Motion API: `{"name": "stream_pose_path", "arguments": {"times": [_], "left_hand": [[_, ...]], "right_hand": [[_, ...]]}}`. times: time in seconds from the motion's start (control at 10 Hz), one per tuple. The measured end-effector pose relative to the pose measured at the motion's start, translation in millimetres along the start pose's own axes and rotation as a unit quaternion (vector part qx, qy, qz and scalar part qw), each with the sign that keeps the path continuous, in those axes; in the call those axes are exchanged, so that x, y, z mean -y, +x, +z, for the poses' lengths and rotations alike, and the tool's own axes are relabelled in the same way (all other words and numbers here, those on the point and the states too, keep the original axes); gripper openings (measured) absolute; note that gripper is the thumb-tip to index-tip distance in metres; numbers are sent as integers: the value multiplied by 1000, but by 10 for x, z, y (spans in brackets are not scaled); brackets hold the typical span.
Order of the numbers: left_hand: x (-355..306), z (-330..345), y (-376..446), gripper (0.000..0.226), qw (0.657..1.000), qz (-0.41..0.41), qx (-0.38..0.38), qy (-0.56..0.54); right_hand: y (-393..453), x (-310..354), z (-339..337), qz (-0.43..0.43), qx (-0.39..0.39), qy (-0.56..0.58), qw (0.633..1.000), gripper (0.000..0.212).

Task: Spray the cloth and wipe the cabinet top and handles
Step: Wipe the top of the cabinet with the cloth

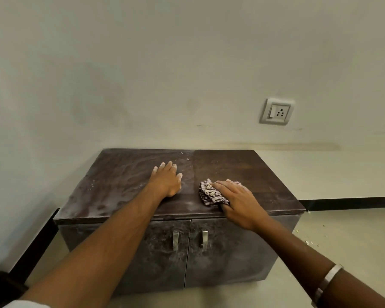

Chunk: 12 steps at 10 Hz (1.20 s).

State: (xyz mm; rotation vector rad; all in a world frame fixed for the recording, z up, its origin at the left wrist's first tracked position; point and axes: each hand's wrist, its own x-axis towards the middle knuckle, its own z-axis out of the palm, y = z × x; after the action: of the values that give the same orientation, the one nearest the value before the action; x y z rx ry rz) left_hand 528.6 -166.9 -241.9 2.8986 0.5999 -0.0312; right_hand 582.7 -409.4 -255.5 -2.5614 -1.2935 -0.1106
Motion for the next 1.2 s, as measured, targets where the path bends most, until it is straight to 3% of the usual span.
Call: {"name": "stream_pose_path", "arguments": {"times": [0.2,0.4,0.7,0.9,1.0,1.2], "left_hand": [[-32,0,-79,59,1000,-1,-3,-3],[-65,-7,-127,59,1000,-1,-6,5],[-25,-9,-227,59,1000,2,-5,9],[-78,16,-235,59,1000,-2,-3,6],[-197,49,-222,59,1000,11,-4,12],[-475,57,-166,59,999,44,-5,3]], "right_hand": [[149,270,20,42,7,2,999,66],[-168,342,67,-27,-22,6,999,63],[-116,248,-20,64,-2,-11,998,62],[-191,357,56,4,-18,-6,1000,62],[-274,173,-13,16,-20,-16,1000,61],[-504,-460,-194,129,-37,-50,990,58]]}}
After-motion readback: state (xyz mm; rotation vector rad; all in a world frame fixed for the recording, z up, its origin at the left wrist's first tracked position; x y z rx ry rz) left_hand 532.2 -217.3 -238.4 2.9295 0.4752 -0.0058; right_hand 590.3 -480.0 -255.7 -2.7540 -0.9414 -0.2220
